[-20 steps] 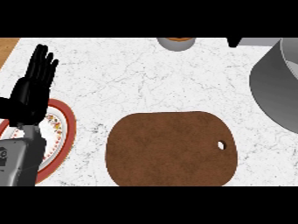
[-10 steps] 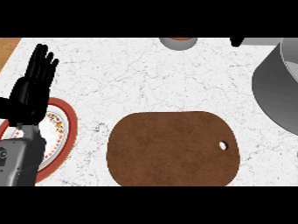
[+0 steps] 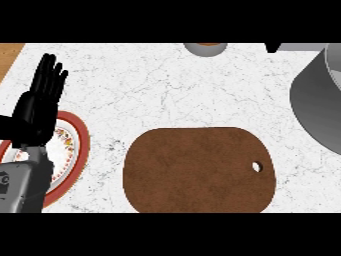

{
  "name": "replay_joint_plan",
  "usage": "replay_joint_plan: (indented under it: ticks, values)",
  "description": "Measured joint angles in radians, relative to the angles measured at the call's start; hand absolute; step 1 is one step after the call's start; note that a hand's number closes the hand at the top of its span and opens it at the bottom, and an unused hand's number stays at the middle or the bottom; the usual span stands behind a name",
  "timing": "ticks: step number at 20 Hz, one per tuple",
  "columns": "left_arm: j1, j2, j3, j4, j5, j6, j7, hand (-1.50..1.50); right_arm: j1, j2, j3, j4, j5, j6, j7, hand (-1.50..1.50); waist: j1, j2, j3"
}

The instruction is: Pick the can from the cutting board and place it in the pot

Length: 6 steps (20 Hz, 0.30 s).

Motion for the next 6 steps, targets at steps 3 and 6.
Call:
replay_joint_plan:
  ticks: [3,6]
  values:
    - [-0.004,-0.002,-0.001,-0.003,0.002,0.000,0.000,0.00,0.026,-0.022,-0.014,0.003,-0.015,0.015,0.002,-1.50,-0.001,0.001,0.002]
    - [-0.007,-0.004,0.001,0.003,0.004,-0.002,-0.006,0.00,0.048,-0.037,-0.025,0.004,-0.027,0.027,0.005,-1.50,-0.003,0.002,0.002]
